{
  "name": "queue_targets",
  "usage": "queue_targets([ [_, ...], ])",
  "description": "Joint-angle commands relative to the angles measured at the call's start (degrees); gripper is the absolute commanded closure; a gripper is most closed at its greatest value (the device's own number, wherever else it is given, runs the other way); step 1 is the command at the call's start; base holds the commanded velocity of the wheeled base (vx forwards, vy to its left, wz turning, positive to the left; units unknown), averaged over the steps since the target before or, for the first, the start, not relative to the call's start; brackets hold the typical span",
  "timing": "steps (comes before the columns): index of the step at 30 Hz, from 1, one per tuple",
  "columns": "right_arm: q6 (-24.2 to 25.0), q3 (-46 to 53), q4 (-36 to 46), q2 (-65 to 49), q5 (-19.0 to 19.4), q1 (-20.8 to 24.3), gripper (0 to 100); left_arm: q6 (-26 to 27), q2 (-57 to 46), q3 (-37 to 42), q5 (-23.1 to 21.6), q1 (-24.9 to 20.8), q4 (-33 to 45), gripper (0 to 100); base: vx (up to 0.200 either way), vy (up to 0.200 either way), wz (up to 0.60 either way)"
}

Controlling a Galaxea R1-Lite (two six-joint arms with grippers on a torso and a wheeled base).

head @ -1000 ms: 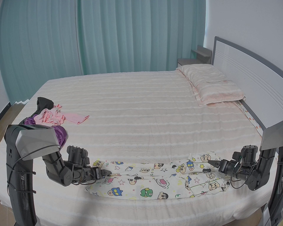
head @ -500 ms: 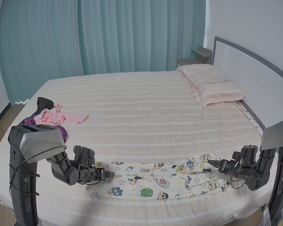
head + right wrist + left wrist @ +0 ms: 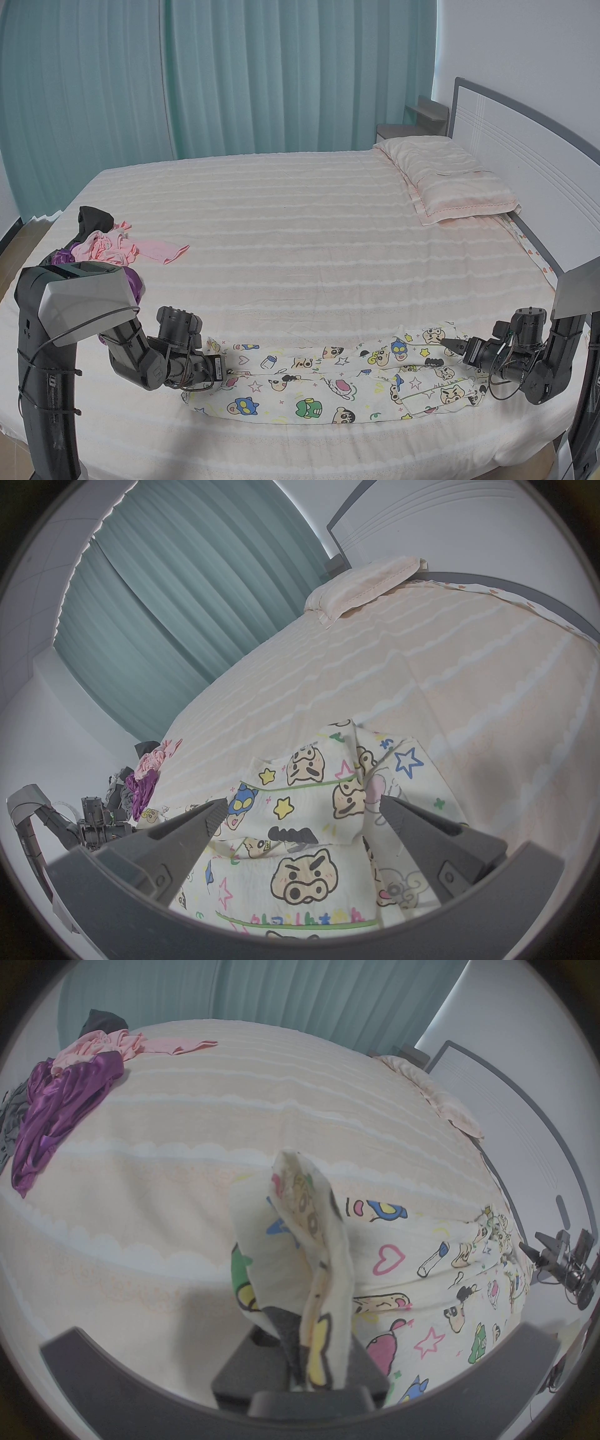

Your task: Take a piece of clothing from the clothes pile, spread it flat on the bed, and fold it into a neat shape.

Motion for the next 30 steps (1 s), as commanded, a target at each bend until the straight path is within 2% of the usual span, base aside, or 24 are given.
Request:
queue_targets([
  [1, 0.45, 0.15, -1.53, 0.07, 0.03, 0.02, 0, -0.09, -3.94, 0.95, 0.16, 1.98, 0.32, 100, 0.0, 0.0, 0.0],
  [7, 1.33, -0.38, -1.88, -0.02, 0.03, -0.33, 0, 0.08, -9.57, 1.56, -0.8, 6.02, 6.21, 100, 0.0, 0.0, 0.0],
  [15, 2.74, -0.47, -4.08, 0.16, 0.03, -0.5, 0, 0.43, -13.87, 2.36, -3.26, 12.09, 8.67, 100, 0.0, 0.0, 0.0],
  [21, 2.82, -0.47, -4.17, 0.42, 0.03, -0.68, 0, 4.21, -18.79, 2.09, -8.1, 22.64, 14.12, 100, 0.0, 0.0, 0.0],
  [27, 2.91, -0.47, -4.25, 0.42, 0.03, -0.59, 0, 6.94, -19.94, 1.3, -9.59, 33.09, 15.7, 100, 0.0, 0.0, 0.0],
  [30, 2.91, -0.47, -4.25, 0.51, 0.03, -0.59, 0, 7.55, -20.38, 0.25, -9.59, 36.79, 17.02, 100, 0.0, 0.0, 0.0],
])
